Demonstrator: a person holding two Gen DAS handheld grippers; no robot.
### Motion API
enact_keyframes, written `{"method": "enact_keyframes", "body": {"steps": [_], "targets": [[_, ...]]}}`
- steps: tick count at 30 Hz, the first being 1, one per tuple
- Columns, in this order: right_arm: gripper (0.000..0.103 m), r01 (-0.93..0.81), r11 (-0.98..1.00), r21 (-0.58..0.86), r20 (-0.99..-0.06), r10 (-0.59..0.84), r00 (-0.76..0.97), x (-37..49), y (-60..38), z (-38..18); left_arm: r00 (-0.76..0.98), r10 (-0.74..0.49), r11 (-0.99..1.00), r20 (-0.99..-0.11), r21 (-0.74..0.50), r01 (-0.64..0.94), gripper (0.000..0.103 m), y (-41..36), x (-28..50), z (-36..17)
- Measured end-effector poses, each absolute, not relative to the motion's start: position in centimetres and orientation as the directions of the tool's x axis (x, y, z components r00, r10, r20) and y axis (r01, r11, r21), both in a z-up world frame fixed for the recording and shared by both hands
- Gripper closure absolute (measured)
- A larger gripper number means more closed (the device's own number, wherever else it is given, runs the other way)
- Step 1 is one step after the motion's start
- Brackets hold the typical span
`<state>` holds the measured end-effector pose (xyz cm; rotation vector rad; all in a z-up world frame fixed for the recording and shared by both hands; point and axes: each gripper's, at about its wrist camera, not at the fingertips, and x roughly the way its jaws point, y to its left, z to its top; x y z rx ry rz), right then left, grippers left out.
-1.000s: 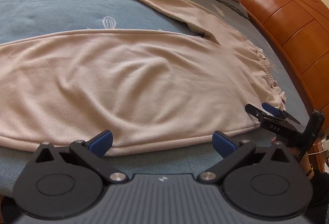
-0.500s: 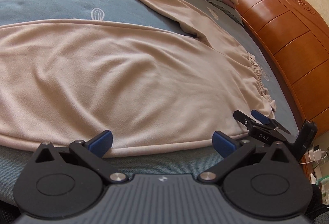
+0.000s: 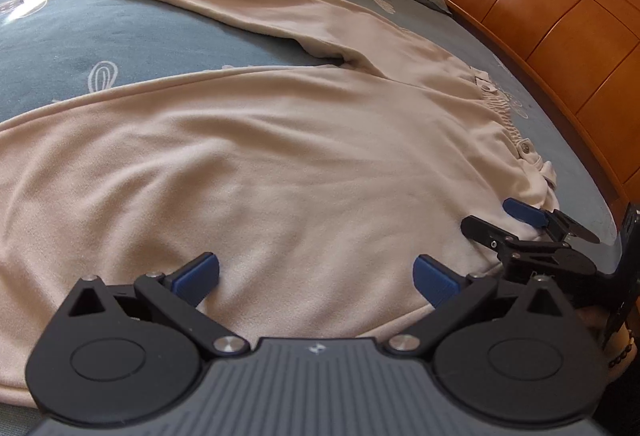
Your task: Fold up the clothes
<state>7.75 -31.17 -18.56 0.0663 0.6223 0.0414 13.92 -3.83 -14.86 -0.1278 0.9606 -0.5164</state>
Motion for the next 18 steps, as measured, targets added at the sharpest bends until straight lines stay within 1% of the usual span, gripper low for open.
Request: {"method": "enact_keyframes", "body": {"steps": [2, 8, 15, 18], "targets": [[0.000, -0.019, 0.996, 0.082, -0.579, 0.063, 0.813, 7.7, -31.3, -18.5, 0.465, -0.481, 0.868, -0.743, -0.330, 0.372, 0.001, -3.5, 13.5, -15.0], [0.000, -0.020, 0.995, 0.101, -0.573, 0.075, 0.816, 7.6, -31.5, -18.5, 0.485, -0.501, 0.865, -0.717, -0.393, 0.312, 0.001, -2.7, 13.8, -15.0], [0.000, -0.021, 0.993, 0.114, -0.567, 0.082, 0.819, 7.6, -31.7, -18.5, 0.494, -0.461, 0.882, -0.737, -0.319, 0.347, 0.001, -3.8, 13.4, -15.1], [0.000, -0.021, 0.993, 0.116, -0.567, 0.084, 0.820, 7.6, -31.7, -18.5, 0.507, -0.468, 0.880, -0.724, -0.329, 0.342, 0.001, -3.6, 13.3, -15.1]]}}
